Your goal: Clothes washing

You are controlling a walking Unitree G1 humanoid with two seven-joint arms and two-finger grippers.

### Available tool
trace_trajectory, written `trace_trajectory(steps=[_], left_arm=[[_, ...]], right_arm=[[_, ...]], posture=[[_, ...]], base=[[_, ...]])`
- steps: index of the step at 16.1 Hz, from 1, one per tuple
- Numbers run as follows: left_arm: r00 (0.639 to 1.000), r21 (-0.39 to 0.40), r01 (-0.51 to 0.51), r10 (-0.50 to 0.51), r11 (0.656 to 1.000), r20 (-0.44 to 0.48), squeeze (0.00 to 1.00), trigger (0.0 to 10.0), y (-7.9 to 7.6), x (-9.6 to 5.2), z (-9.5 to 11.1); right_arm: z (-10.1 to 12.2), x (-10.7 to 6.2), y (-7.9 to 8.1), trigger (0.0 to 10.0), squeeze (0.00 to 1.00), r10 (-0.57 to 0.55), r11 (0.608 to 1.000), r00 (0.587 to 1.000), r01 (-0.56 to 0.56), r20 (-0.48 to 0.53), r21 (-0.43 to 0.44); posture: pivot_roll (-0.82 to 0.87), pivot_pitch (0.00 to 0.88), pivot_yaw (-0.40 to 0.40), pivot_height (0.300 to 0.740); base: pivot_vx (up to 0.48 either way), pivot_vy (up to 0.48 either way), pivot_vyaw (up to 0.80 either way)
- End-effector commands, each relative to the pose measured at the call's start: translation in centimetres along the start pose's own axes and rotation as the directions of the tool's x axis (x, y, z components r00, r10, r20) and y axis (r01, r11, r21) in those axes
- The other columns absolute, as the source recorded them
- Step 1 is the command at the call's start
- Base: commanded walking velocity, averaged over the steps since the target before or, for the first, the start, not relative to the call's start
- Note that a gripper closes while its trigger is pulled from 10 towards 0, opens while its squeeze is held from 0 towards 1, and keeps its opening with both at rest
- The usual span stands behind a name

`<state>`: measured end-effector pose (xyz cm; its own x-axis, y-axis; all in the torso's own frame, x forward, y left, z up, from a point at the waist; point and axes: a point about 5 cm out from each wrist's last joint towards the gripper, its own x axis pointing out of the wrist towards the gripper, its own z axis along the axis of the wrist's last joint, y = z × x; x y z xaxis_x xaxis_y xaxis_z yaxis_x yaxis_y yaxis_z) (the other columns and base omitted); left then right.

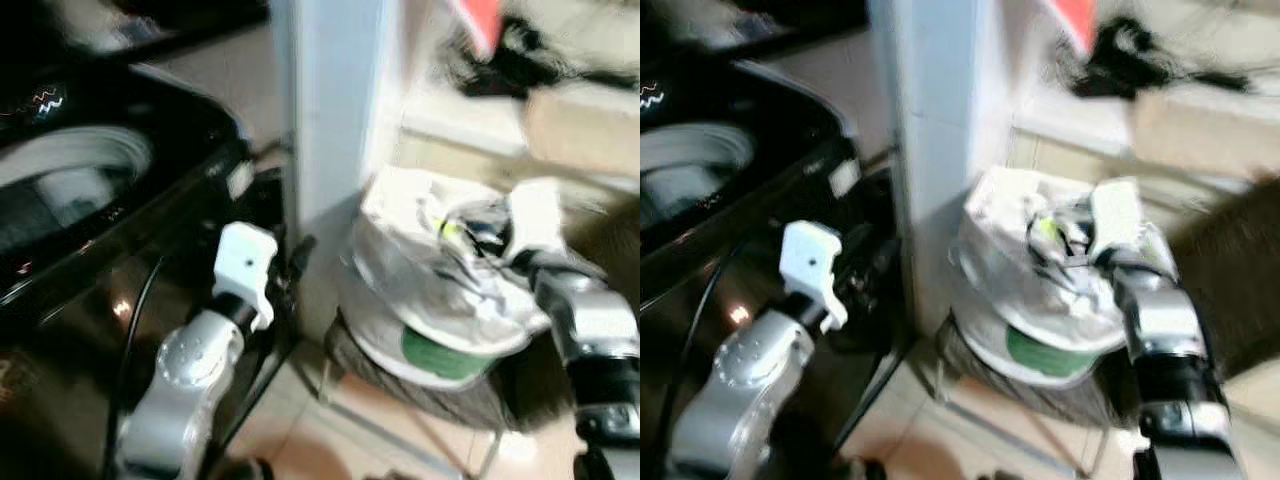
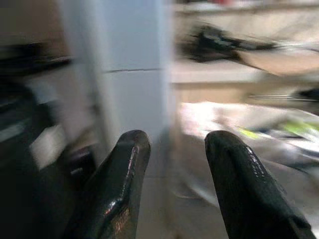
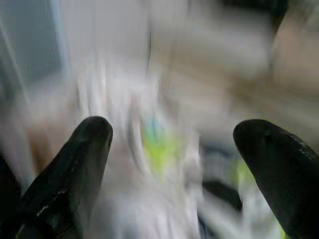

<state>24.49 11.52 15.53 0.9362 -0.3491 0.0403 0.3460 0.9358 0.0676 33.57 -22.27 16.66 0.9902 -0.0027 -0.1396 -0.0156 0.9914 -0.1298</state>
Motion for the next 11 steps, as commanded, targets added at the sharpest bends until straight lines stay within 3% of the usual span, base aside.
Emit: trace_trajectory(steps=[1,3,4,5,7,9,11], left_arm=[[0.996,-0.003,-0.086,0.086,0.996,-0.001,0.00,10.0,0.7,-0.1,-0.1],[0.995,-0.032,-0.087,0.088,0.996,0.051,0.00,10.0,-0.1,-1.0,0.7],[0.994,-0.032,-0.095,0.096,0.995,0.051,0.00,10.0,-0.1,-1.2,0.8],[0.993,-0.039,-0.091,0.093,0.995,0.069,0.00,10.0,-0.4,-1.3,1.0],[0.993,-0.013,-0.090,0.091,0.996,0.079,0.00,10.0,-0.7,-0.9,1.1],[0.992,-0.012,-0.089,0.090,0.996,0.085,0.00,10.0,-0.7,-0.6,1.3],[0.991,-0.012,-0.107,0.108,0.994,0.085,0.00,10.0,-0.3,-0.6,1.2]], right_arm=[[0.7,-2.0,0.7,10.0,0.00,-0.046,0.997,0.994,0.040,0.097,0.059],[0.3,-6.3,3.5,10.0,0.00,0.033,0.999,0.984,-0.036,0.177,0.010],[0.1,-7.1,4.1,10.0,0.00,0.053,0.998,0.982,-0.056,0.183,0.011],[-0.7,-7.6,5.0,10.0,0.00,0.090,0.996,0.985,-0.089,0.147,-0.013],[-1.2,-7.8,5.6,10.0,0.00,0.095,0.992,0.989,-0.104,0.116,0.077],[-0.9,-7.5,6.1,10.0,0.00,0.125,0.987,0.985,-0.136,0.121,0.089],[-0.8,-7.0,5.9,10.0,0.00,0.164,0.986,0.981,-0.167,0.104,0.028]], posture=[[0.00,0.043,-0.033,0.740],[-0.01,0.050,-0.023,0.740],[-0.02,0.051,-0.017,0.740],[-0.03,0.053,-0.014,0.740],[-0.03,0.052,-0.011,0.740],[-0.03,0.051,-0.010,0.740],[-0.03,0.044,-0.016,0.740]], base=[[0.000,0.000,0.00],[0.000,0.000,0.00],[0.000,0.000,0.00],[0.000,0.000,0.00],[0.270,0.000,0.00],[0.315,0.000,-0.80],[0.339,0.000,-0.40]])
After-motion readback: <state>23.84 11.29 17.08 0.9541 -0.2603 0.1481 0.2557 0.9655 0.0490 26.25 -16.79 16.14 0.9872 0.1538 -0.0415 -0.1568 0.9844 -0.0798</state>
